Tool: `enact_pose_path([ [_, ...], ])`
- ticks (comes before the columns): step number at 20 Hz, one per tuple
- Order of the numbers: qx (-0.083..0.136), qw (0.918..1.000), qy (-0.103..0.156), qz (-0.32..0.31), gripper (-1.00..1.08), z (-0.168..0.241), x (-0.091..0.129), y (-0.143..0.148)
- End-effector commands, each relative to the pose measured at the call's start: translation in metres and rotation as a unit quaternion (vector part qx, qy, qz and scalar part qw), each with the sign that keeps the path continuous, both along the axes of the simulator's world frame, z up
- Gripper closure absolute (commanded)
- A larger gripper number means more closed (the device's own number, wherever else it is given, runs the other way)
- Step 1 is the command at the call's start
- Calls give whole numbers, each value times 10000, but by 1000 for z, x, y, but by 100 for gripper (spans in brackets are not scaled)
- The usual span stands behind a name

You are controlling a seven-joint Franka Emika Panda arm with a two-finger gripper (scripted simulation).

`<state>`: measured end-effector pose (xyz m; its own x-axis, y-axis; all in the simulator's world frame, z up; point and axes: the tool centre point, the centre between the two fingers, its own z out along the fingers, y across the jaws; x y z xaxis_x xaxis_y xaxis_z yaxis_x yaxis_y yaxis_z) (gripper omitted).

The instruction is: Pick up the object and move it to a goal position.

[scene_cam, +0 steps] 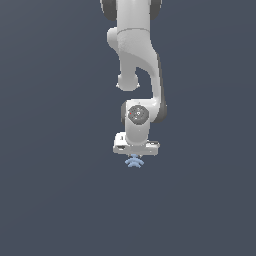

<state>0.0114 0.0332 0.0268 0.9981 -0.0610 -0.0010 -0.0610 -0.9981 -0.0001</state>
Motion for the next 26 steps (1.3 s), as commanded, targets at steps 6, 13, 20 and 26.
enact_pose_path([
  [6,1,10000,-6,-5,108,41,19,-40],
  [13,3,10000,-6,-3,108,93,44,-90],
  [20,3,10000,-6,-3,108,144,70,-140],
  [26,1,10000,-5,-2,108,177,88,-172],
])
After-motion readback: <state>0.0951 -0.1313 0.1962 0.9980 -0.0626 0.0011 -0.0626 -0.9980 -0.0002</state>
